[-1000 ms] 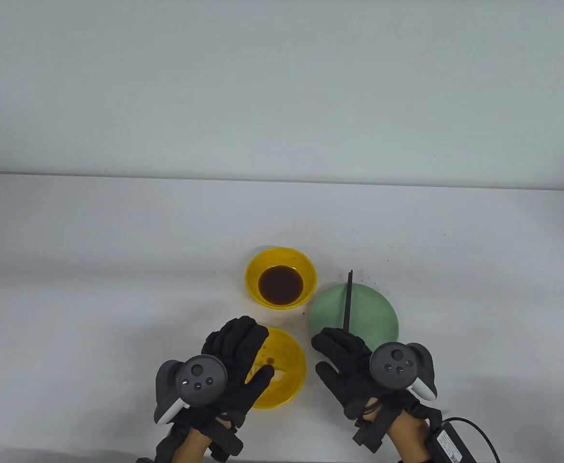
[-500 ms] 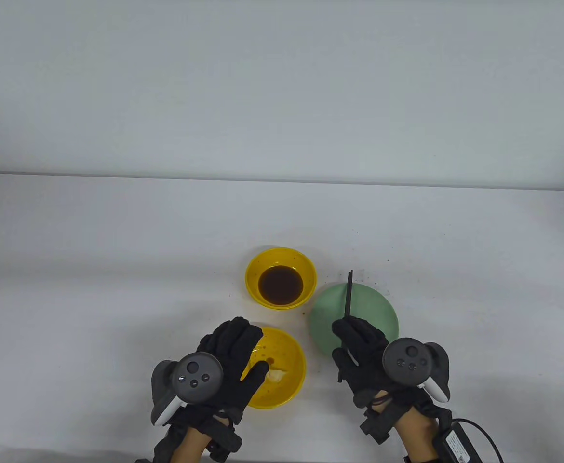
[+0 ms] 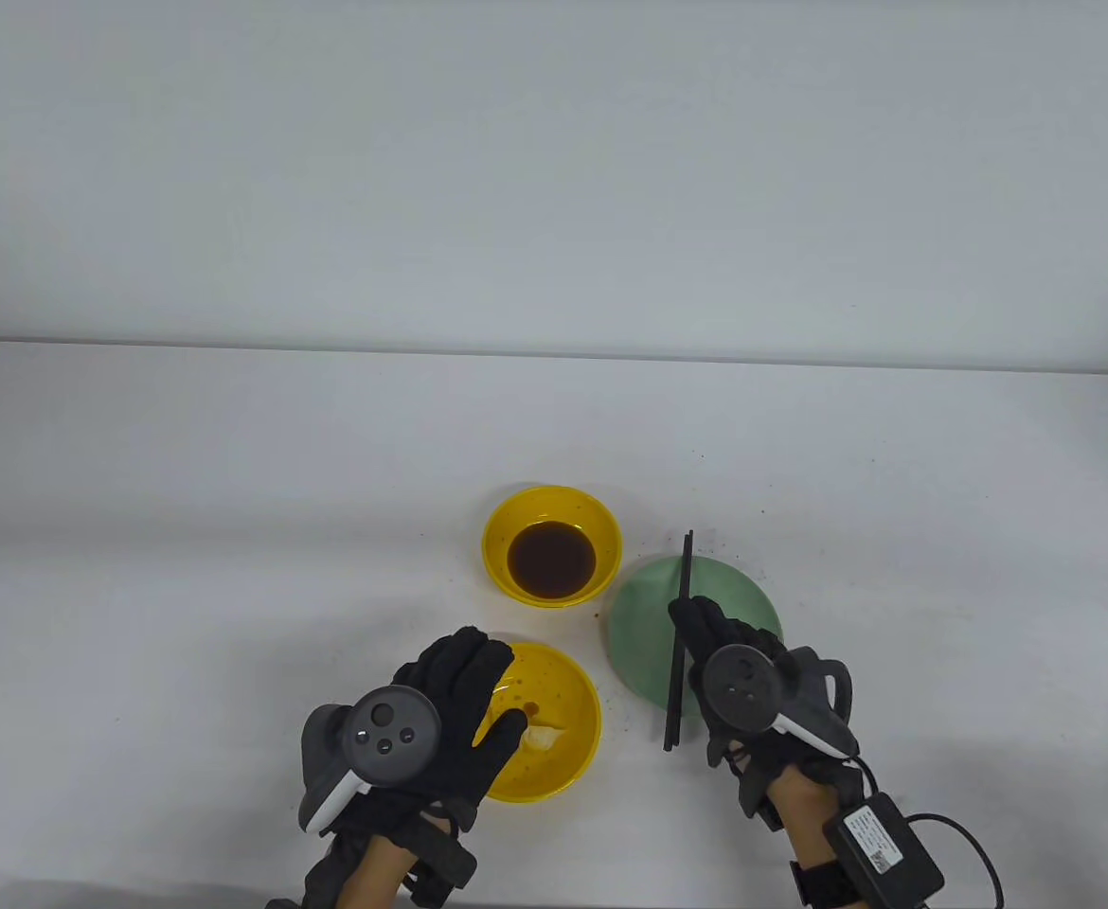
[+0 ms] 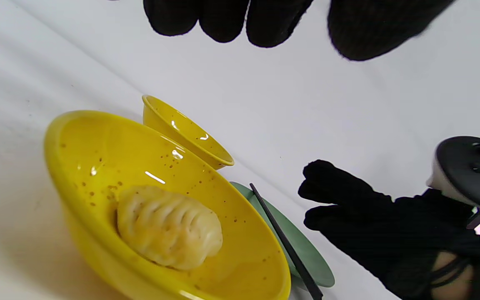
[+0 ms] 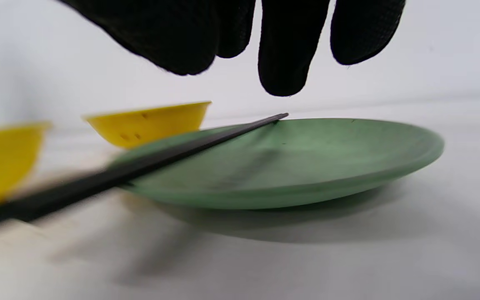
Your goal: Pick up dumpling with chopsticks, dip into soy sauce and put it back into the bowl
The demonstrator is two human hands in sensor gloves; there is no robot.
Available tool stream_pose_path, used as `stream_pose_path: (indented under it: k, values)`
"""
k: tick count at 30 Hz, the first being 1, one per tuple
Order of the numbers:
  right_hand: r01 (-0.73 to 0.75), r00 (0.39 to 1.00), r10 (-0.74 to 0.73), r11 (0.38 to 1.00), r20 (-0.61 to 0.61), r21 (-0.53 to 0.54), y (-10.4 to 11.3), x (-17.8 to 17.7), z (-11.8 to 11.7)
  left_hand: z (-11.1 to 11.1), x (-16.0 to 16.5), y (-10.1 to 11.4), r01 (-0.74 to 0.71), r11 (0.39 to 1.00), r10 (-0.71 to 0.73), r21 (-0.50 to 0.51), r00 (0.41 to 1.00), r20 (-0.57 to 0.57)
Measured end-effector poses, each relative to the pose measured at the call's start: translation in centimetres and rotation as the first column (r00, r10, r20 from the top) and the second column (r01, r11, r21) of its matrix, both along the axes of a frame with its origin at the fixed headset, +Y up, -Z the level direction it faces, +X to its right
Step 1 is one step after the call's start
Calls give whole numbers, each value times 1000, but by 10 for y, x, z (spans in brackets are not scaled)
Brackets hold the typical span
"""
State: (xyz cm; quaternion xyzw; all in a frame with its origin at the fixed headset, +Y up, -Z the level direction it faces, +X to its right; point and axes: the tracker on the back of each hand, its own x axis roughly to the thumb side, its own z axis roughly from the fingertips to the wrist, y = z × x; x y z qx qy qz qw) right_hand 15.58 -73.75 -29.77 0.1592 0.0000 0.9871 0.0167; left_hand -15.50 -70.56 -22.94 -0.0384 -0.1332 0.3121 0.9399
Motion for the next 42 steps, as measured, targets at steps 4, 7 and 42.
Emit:
stream_pose_path:
  k: [4,7,42]
  values:
    - [-206,977,208,978,-51,30,-8,-14,-11,-1,-1,-1,-4,1000,4,-12,1000,0]
    - [-306,948,307,952,-87,26,-15,-24,-12,-1,-1,-1,-4,1000,4,-23,1000,2]
    - [908,328,-938,345,-110,-240,34,-23,29,-1,-4,0,-21,1000,21,-14,1000,1]
